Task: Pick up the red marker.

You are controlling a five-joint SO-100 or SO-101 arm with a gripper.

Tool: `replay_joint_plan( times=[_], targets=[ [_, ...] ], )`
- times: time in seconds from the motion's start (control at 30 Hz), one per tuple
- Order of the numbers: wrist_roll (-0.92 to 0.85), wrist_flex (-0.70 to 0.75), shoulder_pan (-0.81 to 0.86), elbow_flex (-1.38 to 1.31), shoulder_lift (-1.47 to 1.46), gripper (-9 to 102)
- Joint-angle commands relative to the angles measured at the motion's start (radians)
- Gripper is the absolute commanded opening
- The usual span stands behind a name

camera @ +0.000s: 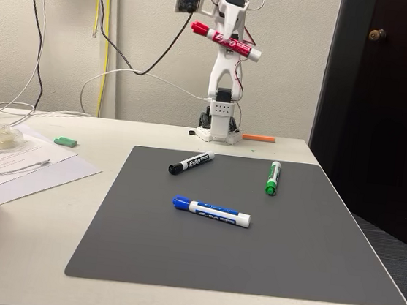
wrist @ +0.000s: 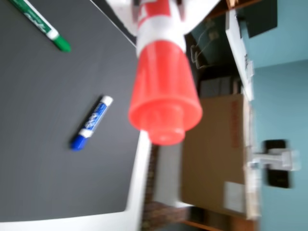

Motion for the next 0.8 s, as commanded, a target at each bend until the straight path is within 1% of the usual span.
replay_joint_plan(
  times=[0.0,0.37,0.57,0.77],
  targets=[
    [0.018,-0.124,-0.015,0.175,0.166,3],
    [0.057,-0.423,-0.011,0.669,0.518,3],
    [0.087,-0.468,-0.018,0.729,0.555,3],
    [0.092,-0.466,-0.031,0.729,0.558,3]
  ],
)
